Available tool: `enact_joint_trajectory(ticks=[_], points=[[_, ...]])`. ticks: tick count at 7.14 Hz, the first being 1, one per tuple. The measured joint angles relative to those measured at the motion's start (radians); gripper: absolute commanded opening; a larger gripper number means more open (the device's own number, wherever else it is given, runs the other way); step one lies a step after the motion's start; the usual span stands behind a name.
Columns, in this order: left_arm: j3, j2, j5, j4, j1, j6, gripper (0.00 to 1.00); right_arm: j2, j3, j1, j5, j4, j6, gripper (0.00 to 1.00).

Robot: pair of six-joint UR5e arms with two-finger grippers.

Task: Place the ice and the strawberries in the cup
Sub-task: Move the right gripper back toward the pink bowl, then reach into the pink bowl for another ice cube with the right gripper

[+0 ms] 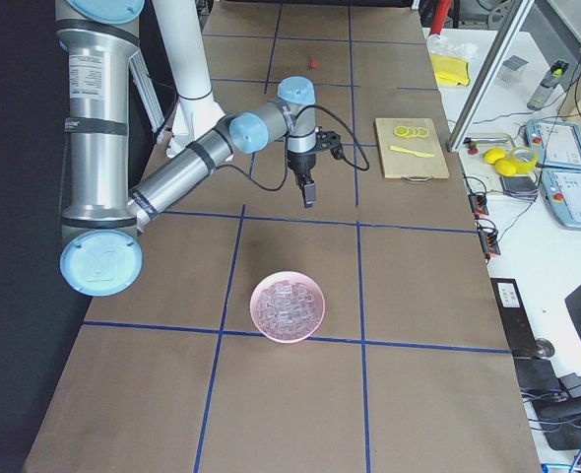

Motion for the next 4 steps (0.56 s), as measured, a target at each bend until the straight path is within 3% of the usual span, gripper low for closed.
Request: enact_joint_trajectory(ticks=[2,4], points=[[-0.002,0.0,0.0,-0.001,0.0,0.0,1.0,-0.17,-0.113,0.089,0.077,0.285,-0.082,1.0],[-0.003,0.0,-0.001,-0.001,0.001,0.0,1.0,-0.222,-0.254,0.186,0.132,0.429,-0.188,0.99]])
